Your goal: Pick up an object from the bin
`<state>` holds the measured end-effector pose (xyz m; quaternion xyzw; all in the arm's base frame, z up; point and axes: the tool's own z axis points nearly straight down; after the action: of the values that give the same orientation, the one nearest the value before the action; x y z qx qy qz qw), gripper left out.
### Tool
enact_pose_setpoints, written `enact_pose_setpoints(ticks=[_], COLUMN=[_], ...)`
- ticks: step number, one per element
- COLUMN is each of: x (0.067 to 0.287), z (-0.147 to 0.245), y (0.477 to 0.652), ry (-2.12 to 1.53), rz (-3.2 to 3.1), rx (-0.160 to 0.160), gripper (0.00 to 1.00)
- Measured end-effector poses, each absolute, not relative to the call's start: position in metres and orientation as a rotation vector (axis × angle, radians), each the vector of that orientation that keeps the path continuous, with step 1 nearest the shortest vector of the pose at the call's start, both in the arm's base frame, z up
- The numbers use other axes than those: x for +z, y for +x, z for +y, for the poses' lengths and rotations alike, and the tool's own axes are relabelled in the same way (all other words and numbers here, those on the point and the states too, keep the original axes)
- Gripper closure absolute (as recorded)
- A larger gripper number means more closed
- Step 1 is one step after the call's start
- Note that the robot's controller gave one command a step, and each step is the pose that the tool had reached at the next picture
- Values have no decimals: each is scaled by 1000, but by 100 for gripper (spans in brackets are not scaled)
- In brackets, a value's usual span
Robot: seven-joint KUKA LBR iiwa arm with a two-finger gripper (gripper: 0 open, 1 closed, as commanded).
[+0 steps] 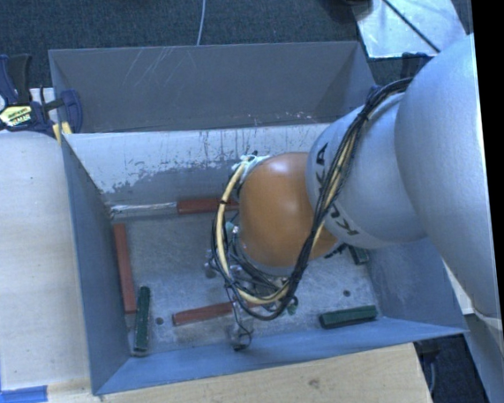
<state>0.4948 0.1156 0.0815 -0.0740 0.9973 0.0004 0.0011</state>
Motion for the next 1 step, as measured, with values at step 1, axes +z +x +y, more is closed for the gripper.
enact_pose_setpoints(ticks=[1], x=[70], z=[147], y=[499], ry=[-483], rz=[3097], rx=[3], gripper=[100])
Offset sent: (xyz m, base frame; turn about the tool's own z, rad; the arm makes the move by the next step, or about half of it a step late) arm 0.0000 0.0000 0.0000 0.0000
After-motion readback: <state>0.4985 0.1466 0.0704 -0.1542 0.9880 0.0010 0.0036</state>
